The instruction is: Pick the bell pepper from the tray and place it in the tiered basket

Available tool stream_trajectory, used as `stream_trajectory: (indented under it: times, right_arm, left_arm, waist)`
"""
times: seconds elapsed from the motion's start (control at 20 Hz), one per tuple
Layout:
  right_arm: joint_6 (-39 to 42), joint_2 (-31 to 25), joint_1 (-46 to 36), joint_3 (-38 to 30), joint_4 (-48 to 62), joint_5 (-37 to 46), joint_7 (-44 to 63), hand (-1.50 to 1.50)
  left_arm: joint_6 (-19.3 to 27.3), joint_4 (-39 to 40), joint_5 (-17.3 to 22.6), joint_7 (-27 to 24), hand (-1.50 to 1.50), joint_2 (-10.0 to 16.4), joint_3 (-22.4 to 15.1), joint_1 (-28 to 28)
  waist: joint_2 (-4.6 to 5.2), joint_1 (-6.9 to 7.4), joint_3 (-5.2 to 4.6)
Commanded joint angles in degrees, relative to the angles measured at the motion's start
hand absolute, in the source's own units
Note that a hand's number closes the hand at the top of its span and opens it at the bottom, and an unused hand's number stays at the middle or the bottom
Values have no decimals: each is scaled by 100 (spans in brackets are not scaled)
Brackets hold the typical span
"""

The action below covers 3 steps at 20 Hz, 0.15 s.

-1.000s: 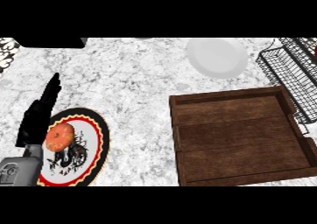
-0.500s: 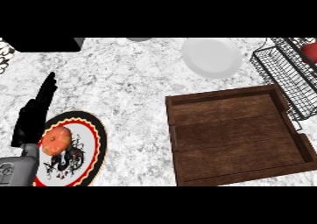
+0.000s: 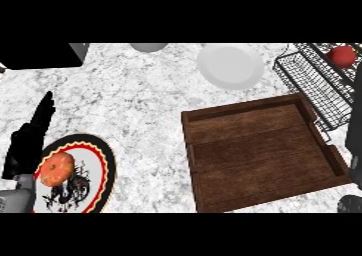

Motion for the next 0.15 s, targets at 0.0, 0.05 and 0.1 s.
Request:
stream_trajectory:
  times: [0.0,0.05,0.1]
  right_arm:
    - [371,749,335,155,-1413,74,609,-150]
    - [371,939,527,174,-1793,193,645,-150]
    - [321,1168,866,192,-2142,238,535,-150]
  left_arm:
    - [2,173,36,-123,0,91,171,40]
    - [30,71,27,-89,0,-39,65,129]
    - [-36,-107,26,-61,0,24,42,246]
  waist:
    - [-41,-170,-8]
    - [-32,-132,-4]
    - [-43,-100,4]
